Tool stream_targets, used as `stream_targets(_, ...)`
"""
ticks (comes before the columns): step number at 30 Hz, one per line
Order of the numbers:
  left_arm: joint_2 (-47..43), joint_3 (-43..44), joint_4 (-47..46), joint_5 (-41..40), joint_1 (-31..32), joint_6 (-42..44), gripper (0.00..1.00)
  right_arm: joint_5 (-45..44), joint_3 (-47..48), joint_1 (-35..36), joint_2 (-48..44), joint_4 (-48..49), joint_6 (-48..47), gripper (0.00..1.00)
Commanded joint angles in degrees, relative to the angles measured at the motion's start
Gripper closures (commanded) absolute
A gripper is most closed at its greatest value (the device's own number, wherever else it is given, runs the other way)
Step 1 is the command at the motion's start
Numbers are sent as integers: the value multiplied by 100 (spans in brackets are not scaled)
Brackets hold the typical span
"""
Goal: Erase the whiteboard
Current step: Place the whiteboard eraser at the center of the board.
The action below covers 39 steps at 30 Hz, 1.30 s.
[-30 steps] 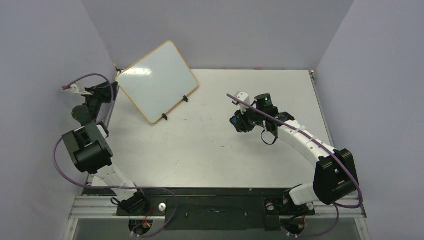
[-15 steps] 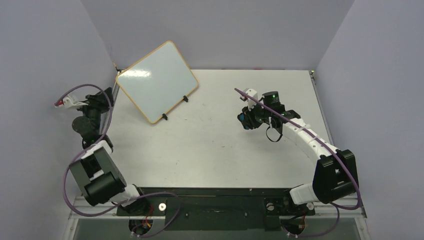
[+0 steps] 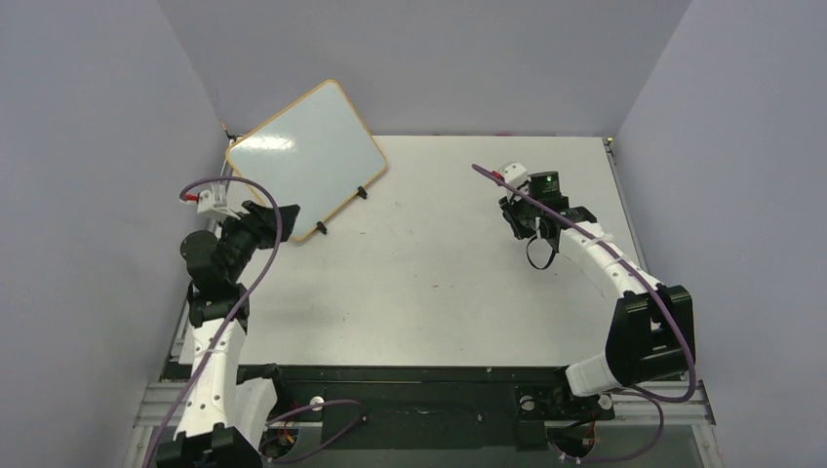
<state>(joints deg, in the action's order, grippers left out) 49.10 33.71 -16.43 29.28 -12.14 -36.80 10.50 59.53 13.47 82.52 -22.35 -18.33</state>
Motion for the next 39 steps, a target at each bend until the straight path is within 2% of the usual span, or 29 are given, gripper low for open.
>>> stream_targets(1, -597, -460, 652, 527, 84, -248, 39, -1279, 319, -254, 348, -206, -274, 100)
stream_targets(4, -689, -746, 244, 757, 92, -705, 39, -1398, 489, -548, 771, -468, -267, 100)
stream_targets(9, -771, -703, 337, 870, 98, -776, 39, -1503, 606, -703, 1244, -470, -263, 85)
stream_targets(14, -832, -712, 418, 890, 119, -742, 39, -1276, 830, -788, 1792, -537, -197, 78)
stream_targets(19, -912, -785, 513, 865, 139, -718, 39, -660, 960, -1047, 1916, -666, -76, 59)
stream_targets(29, -791, -676, 537, 908, 138, -754, 39, -371, 982, -1094, 1910, -787, -103, 53)
stream_targets(31, -779, -661, 523, 942, 139, -791, 39, -56, 1038, -1120, 1971, -949, -145, 46)
stream_targets(34, -757, -654, 452, 1011, 142, -873, 39, 297, 1132, -1195, 2059, -1148, -185, 44)
stream_targets(36, -706, -671, 296, 1090, 234, -948, 39, 138, 1128, -1193, 2088, -1180, -249, 42)
stream_targets(38, -604, -681, 145, 1045, 533, -1033, 40, 113, 1093, -1197, 2009, -1208, -390, 42)
stream_targets(39, -518, -672, 138, 983, 877, -1023, 41, 169, 1032, -1198, 1950, -1210, -527, 42)
